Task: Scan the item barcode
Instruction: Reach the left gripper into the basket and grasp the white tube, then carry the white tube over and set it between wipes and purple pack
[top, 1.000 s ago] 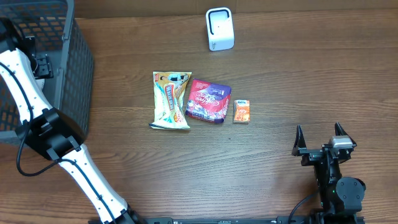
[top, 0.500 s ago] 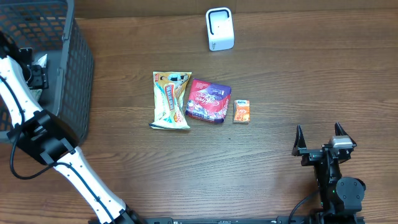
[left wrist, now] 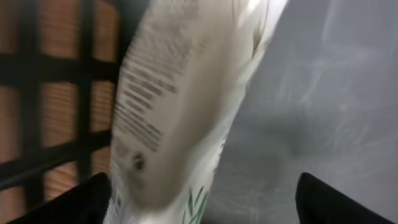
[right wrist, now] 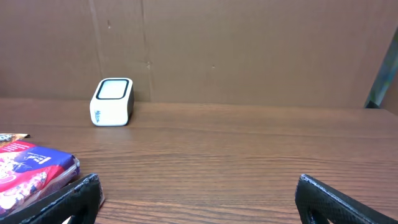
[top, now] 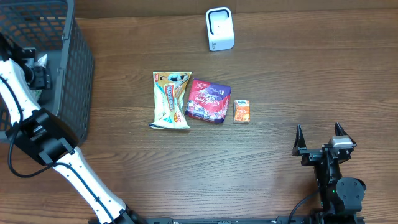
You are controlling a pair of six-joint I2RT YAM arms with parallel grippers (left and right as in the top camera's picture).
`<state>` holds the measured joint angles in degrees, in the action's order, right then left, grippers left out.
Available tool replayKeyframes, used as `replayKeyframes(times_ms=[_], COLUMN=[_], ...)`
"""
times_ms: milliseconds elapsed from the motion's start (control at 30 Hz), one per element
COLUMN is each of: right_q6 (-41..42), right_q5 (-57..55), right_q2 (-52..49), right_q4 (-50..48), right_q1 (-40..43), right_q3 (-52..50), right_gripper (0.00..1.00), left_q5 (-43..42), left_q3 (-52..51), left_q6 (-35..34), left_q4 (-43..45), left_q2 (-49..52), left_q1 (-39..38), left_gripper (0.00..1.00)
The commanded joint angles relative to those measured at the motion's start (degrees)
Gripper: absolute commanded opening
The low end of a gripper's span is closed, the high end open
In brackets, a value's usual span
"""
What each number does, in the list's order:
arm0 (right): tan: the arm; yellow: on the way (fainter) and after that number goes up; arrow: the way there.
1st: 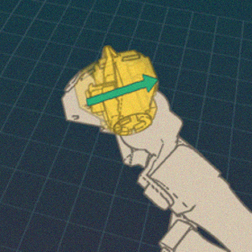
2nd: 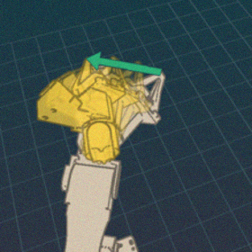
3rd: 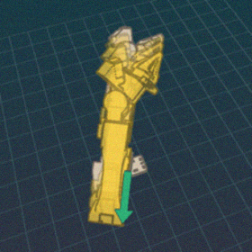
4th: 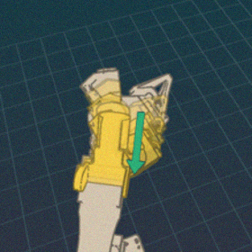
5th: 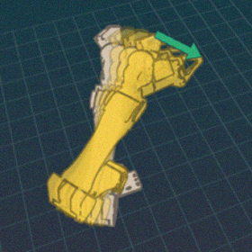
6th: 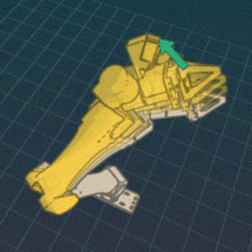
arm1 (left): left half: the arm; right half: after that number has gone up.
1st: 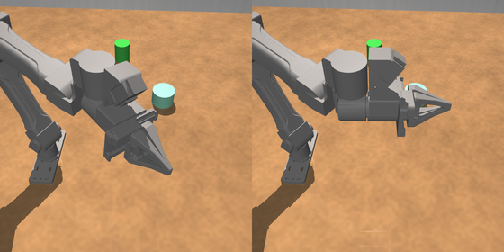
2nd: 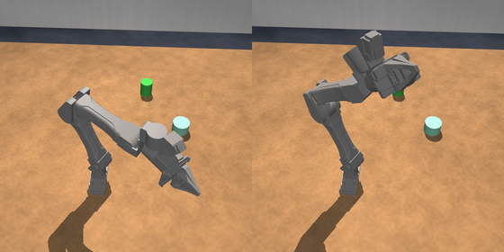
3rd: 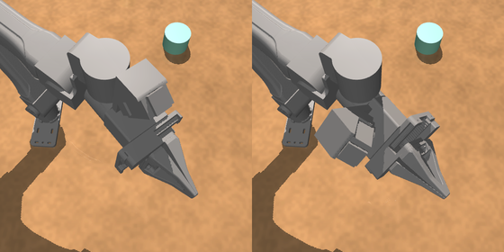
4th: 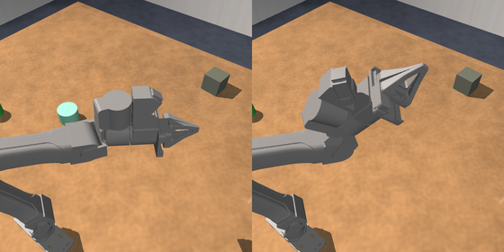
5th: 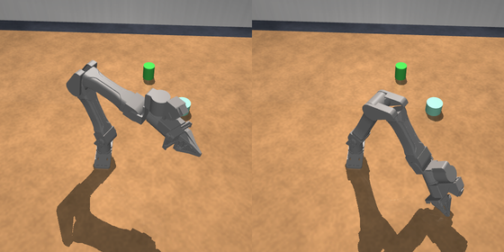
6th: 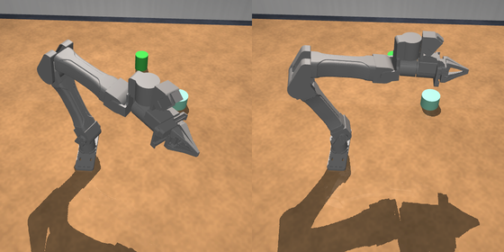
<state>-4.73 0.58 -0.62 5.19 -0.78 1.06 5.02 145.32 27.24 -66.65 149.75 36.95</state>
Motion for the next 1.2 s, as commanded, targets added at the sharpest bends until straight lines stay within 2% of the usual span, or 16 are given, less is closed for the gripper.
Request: replayKeyframes(times_ms=[0, 100, 167, 200, 233, 267, 300, 333, 467, 500, 700, 800, 900, 1167], right_q6=[-0.2, -0.2, -0.2, -0.2, -0.2, -0.2, -0.2, -0.2, -0.2, -0.2, -0.2, -0.2, -0.2, -0.2], right_q5=[-0.5, -0.5, -0.5, -0.5, -0.5, -0.5, -0.5, -0.5, -0.5, -0.5, -0.5, -0.5, -0.5, -0.5], right_q2=[0.5, 0.5, 0.5, 0.5, 0.5, 0.5, 0.5, 0.5, 0.5, 0.5, 0.5, 0.5, 0.5, 0.5], right_q4=[-0.3, -0.3, -0.3, -0.3, -0.3, -0.3, -0.3, -0.3, -0.3, -0.3, -0.3, -0.3, -0.3, -0.3], right_q1=[0.3, 0.3, 0.3, 0.3, 0.3, 0.3, 0.3, 0.3, 0.3, 0.3, 0.3, 0.3, 0.3, 0.3], right_q3=[-0.6, -0.6, -0.6, -0.6, -0.6, -0.6, -0.6, -0.6, -0.6, -0.6, -0.6, -0.6, -0.6, -0.6], right_gripper=[1.00, 1.00, 1.00, 1.00, 1.00, 1.00, 1.00, 1.00, 1.00, 1.00, 1.00, 1.00, 1.00, 1.00], left_q5=[-1.1, -1.0, -1.0, -1.1, -1.0, -1.0, -1.0, -1.0, -1.0, -1.0, -1.0, -1.1, -2.0, -13.3], left_q3=[-4.5, -6.4, -6.4, -6.4, -6.2, -6.1, -6.1, -6.0, -5.9, -5.6, 0.0, 4.7, 9.8, 18.1], left_q6=[0.6, 0.4, 0.4, 0.4, 0.4, 0.4, 0.3, -0.3, -3.5, -4.0, -9.0, -13.1, -20.0, -34.4], left_q4=[-0.1, -0.5, -1.1, -1.6, -2.3, -2.6, -3.1, -3.4, -4.1, -4.4, -6.9, -8.4, -9.5, -9.2], left_q2=[0.9, 0.9, 0.9, 0.9, 0.9, 0.9, 0.9, 0.9, 0.7, 0.5, -1.0, -2.6, -5.0, -15.6], left_q1=[1.9, 2.5, 2.5, 2.5, 2.1, 2.0, 1.6, 1.2, -0.2, -0.7, -2.9, -3.7, -4.2, -4.2], left_gripper=[0.90, 0.88, 0.83, 0.77, 0.65, 0.59, 0.40, 0.31, 0.07, 0.04, 0.04, 0.04, 0.04, 0.04])
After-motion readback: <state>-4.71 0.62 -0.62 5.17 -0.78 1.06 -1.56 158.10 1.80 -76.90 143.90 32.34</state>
